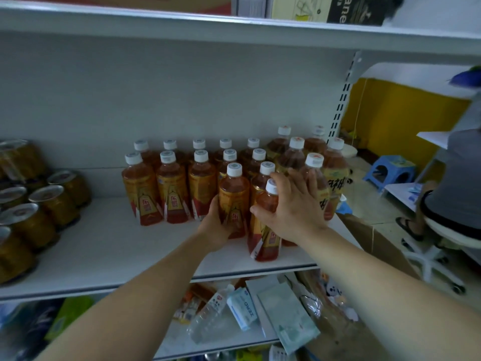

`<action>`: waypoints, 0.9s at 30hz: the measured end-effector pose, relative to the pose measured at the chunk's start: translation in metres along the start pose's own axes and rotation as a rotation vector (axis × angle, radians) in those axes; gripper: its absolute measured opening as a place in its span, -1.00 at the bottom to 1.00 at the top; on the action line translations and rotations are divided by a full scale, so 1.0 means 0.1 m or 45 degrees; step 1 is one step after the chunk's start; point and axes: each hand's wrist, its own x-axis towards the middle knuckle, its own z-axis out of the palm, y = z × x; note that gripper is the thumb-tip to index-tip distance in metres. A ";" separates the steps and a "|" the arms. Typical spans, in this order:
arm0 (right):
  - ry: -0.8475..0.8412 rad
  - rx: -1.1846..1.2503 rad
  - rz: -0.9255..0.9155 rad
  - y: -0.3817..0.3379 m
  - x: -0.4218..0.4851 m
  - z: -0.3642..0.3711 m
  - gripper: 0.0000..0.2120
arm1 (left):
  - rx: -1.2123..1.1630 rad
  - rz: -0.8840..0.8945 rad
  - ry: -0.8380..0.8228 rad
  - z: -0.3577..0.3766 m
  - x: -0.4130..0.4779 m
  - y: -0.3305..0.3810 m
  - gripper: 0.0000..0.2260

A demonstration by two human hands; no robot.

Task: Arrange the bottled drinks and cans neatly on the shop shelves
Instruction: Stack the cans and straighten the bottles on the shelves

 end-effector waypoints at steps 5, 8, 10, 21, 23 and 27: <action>-0.118 -0.019 0.074 -0.12 0.05 -0.19 -0.28 | 0.177 -0.038 -0.076 -0.29 -0.26 0.13 -0.20; -0.175 -0.052 0.032 -0.31 0.12 -0.33 -0.24 | 0.386 0.013 -0.070 -0.58 -0.48 0.10 -0.37; -0.216 -0.037 -0.004 -0.47 0.18 -0.43 -0.26 | 0.485 -0.031 -0.087 -0.80 -0.66 0.10 -0.36; -0.445 -0.032 -0.181 -2.29 0.56 -0.41 -0.40 | 0.810 -0.086 0.097 -2.32 -1.71 -0.15 -0.36; -0.458 -0.040 -0.216 -2.80 0.62 -0.30 -0.39 | 0.858 -0.111 0.110 -2.72 -1.95 -0.33 -0.39; -0.495 0.015 -0.258 -3.89 0.73 -0.14 -0.31 | 0.852 -0.110 0.175 -3.53 -2.39 -0.73 -0.47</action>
